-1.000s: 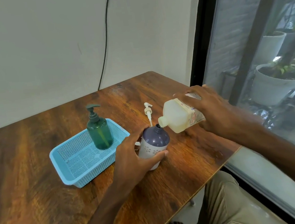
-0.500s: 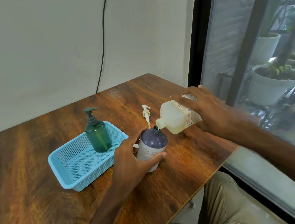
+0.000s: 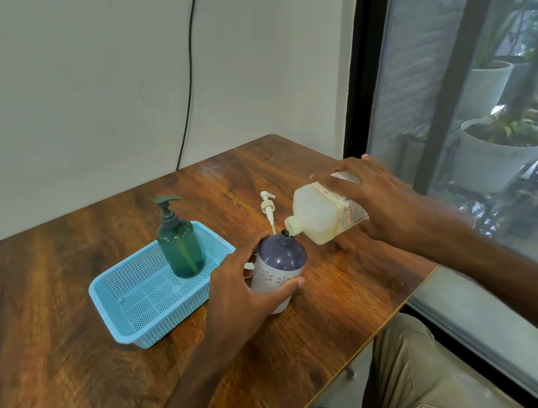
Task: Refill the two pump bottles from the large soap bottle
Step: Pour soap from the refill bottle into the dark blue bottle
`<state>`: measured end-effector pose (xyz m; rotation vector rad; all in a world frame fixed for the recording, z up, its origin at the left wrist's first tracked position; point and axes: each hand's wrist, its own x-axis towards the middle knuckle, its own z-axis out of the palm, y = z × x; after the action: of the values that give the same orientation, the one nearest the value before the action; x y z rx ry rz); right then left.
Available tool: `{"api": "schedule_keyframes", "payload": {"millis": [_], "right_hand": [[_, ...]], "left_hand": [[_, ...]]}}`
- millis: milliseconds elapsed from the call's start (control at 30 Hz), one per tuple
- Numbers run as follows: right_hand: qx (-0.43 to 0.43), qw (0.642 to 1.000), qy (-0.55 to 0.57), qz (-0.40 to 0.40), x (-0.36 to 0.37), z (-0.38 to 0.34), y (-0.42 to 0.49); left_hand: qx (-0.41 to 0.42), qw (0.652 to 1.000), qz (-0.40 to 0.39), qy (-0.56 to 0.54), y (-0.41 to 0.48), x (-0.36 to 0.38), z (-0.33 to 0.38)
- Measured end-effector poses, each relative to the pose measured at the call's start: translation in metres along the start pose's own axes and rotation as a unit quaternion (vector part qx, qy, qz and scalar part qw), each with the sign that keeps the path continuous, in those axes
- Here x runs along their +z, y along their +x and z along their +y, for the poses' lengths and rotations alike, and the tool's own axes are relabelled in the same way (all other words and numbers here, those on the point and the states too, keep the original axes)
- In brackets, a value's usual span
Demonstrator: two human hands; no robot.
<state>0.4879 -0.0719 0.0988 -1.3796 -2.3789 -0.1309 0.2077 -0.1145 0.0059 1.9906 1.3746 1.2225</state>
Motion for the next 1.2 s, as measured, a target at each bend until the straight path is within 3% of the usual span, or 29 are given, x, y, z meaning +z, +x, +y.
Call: {"api": "schedule_keyframes", "payload": {"millis": [200,1200], "right_hand": [[-0.017,0.998,-0.052,0.007,-0.0035,-0.0033,0.0007],[-0.031,0.997,-0.072,0.004,-0.0070,-0.0051,0.0034]], "left_hand": [[0.000,1.000,0.003,-0.001,-0.0004,0.0001,0.0007],[-0.003,1.000,-0.001,-0.003,-0.0004,0.0000,-0.0008]]}}
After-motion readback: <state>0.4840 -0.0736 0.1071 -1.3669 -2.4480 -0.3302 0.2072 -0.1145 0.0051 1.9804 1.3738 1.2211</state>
